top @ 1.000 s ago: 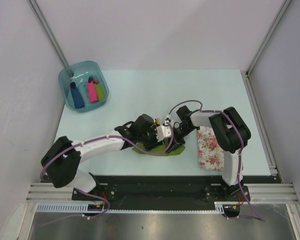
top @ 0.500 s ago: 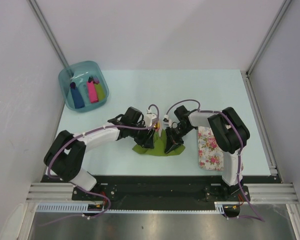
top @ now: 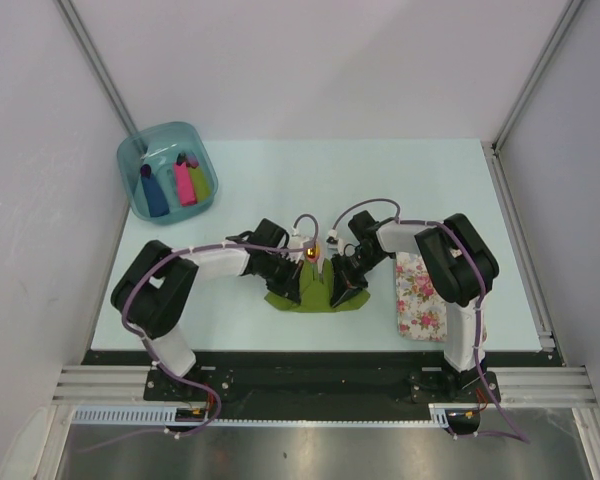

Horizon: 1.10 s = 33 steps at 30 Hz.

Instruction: Place the utensils on the paper napkin and roll it up

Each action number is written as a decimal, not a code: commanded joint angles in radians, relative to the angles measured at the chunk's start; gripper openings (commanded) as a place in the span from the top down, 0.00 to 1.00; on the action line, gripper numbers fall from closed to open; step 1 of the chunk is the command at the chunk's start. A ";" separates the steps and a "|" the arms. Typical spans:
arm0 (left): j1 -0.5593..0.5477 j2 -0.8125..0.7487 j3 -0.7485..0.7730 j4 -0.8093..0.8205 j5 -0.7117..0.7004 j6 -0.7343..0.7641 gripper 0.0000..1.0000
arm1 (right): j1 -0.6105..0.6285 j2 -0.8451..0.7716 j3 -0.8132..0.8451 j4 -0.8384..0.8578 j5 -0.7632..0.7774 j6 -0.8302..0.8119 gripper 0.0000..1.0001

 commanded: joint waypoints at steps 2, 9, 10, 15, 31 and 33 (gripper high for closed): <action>0.025 0.060 0.036 -0.031 -0.040 -0.016 1.00 | 0.004 0.019 0.036 -0.031 0.020 -0.036 0.88; 0.084 -0.004 0.004 0.024 0.105 -0.043 0.77 | 0.007 0.025 0.032 -0.040 0.031 -0.045 0.89; 0.107 -0.030 -0.010 0.045 0.142 -0.055 0.74 | 0.008 0.027 0.033 -0.042 0.031 -0.047 0.89; 0.114 -0.172 -0.062 0.168 0.295 -0.137 0.63 | 0.010 0.022 0.033 -0.046 0.035 -0.050 0.91; 0.094 0.066 -0.063 0.188 0.421 -0.241 0.82 | 0.011 0.039 0.044 -0.054 0.041 -0.052 0.91; 0.101 0.099 -0.062 0.179 0.402 -0.241 0.82 | 0.010 0.042 0.044 -0.055 0.044 -0.055 0.91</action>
